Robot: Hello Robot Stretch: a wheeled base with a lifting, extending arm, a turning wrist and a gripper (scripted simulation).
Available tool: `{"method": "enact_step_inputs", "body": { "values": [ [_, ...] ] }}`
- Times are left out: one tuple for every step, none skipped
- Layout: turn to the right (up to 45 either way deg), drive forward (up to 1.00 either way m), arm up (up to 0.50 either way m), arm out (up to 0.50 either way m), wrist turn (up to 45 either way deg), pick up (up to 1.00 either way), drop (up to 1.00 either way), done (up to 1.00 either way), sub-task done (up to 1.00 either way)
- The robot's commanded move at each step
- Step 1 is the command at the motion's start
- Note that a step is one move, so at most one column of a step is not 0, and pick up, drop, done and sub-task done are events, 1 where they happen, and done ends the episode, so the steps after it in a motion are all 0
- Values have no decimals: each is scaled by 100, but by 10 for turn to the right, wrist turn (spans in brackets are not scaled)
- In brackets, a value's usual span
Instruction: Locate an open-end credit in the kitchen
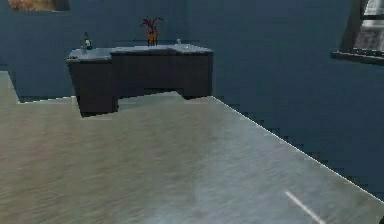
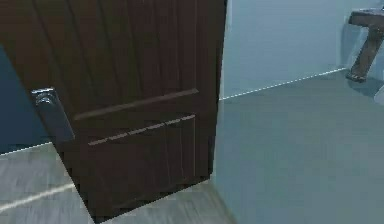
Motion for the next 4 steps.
{"method": "enact_step_inputs", "body": {
  "values": [
    [0,100,0,0,0,0,0,0,0],
    [0,100,0,0,0,0,0,0,0],
    [0,100,0,0,0,0,0,0,0],
    [60,0,0,0,0,0,0,0,0]
  ]
}}
